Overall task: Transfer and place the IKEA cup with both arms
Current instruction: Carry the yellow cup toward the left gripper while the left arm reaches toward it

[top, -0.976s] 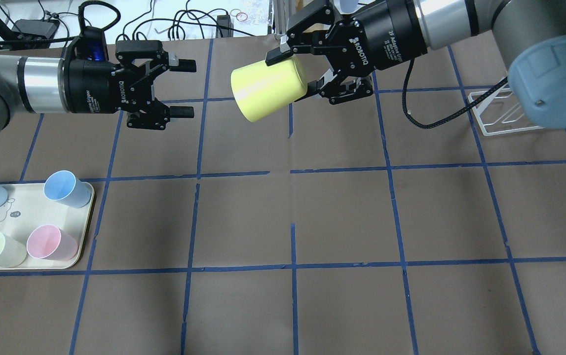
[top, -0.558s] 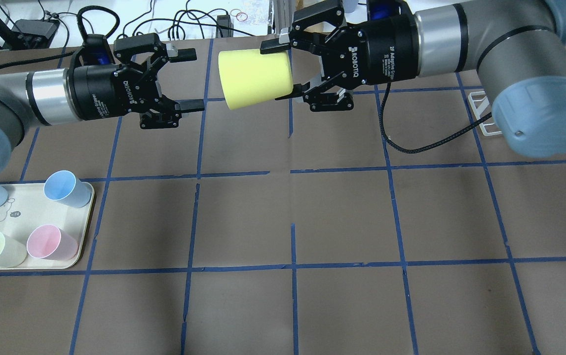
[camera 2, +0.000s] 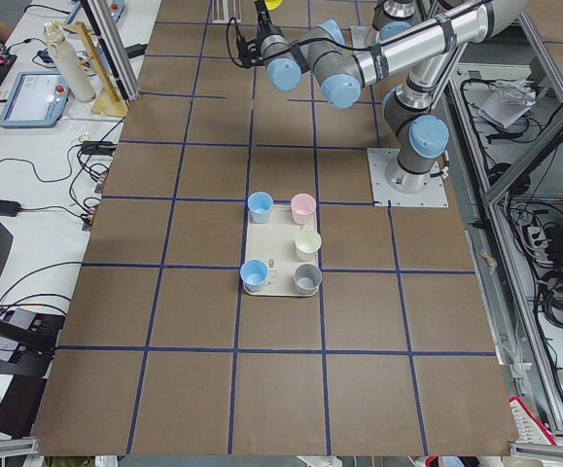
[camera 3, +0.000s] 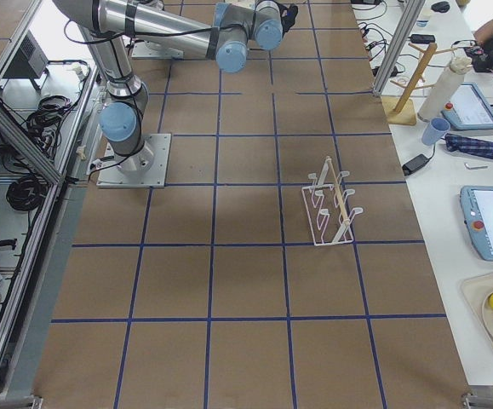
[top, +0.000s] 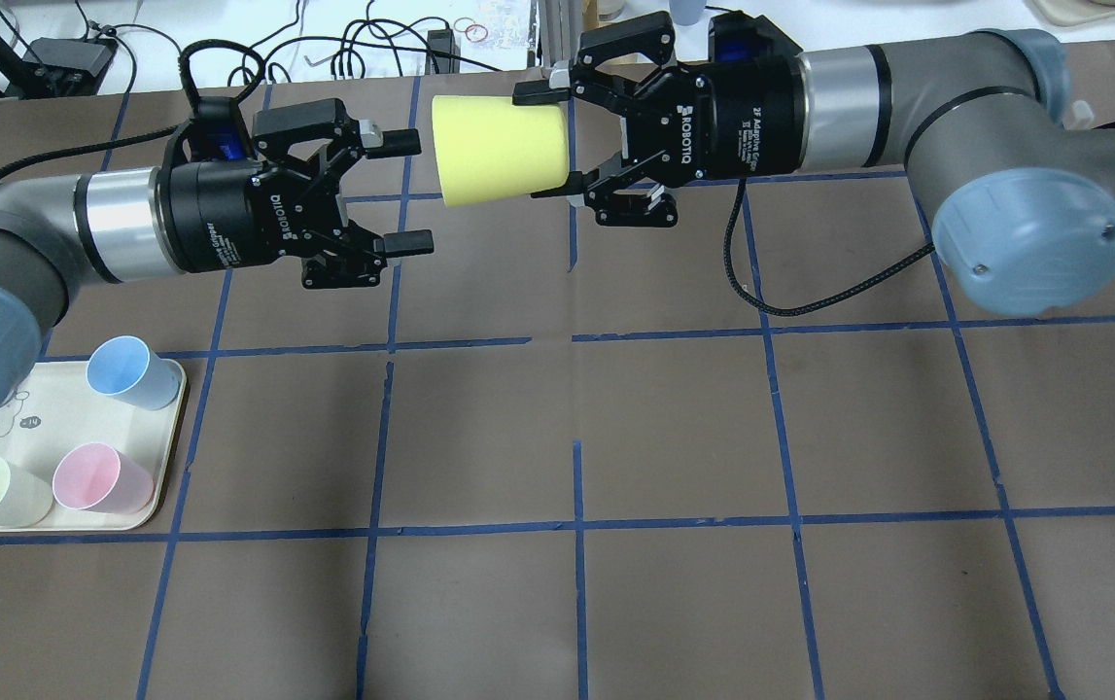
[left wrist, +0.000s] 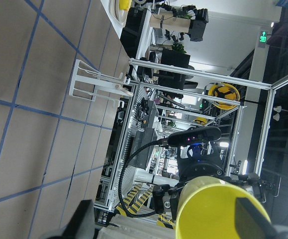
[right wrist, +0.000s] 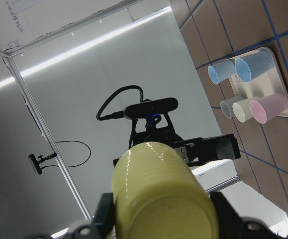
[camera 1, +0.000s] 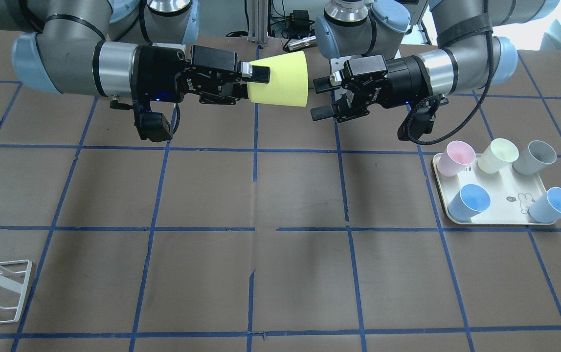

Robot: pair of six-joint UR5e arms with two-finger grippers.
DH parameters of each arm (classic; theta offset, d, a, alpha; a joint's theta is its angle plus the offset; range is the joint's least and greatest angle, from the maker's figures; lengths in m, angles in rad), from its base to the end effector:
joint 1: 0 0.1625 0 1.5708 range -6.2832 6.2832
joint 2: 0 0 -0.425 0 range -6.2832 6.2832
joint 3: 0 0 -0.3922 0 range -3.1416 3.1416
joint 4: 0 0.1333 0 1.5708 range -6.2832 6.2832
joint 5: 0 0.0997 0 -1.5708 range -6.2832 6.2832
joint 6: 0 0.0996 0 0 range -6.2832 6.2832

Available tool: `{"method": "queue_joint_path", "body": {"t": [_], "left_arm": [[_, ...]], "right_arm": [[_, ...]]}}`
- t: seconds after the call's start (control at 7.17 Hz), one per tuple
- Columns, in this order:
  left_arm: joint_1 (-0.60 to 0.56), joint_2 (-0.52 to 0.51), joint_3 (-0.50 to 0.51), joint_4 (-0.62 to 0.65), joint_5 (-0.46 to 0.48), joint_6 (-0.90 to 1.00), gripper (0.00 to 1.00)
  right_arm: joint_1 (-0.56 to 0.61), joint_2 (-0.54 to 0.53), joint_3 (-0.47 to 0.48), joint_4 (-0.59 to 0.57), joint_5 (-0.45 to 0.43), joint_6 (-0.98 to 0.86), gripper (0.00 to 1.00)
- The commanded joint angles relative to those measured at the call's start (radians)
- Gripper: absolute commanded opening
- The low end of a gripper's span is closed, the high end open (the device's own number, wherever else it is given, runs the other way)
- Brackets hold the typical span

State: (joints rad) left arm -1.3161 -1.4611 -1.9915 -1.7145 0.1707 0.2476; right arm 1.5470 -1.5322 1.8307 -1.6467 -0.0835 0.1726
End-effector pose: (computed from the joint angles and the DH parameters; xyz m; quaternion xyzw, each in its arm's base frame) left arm -0.1209 -0.4541 0.4059 0.1479 -0.7446 -0.0110 0.6508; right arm 0.2209 -0.4921 0.4417 0.1465 0.7206 0.1315 0.6648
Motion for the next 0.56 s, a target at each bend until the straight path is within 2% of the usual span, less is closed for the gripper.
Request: {"method": "queue_joint_path", "body": {"t": [0.0, 0.28, 0.42], "left_arm": [[-0.015, 0.015, -0.006, -0.01, 0.001, -0.001, 1.0], [-0.029, 0.021, -0.003, -0.01, 0.0, -0.001, 1.0], [-0.052, 0.025, -0.003, -0.008, -0.002, -0.001, 0.95]], "right_arm": [[0.004, 0.001, 0.002, 0.005, 0.005, 0.001, 0.0], [0.008, 0.001, 0.002, 0.01, 0.01, 0.005, 0.0], [0.008, 0.003, 0.001, 0.01, 0.031, 0.007, 0.0]]}}
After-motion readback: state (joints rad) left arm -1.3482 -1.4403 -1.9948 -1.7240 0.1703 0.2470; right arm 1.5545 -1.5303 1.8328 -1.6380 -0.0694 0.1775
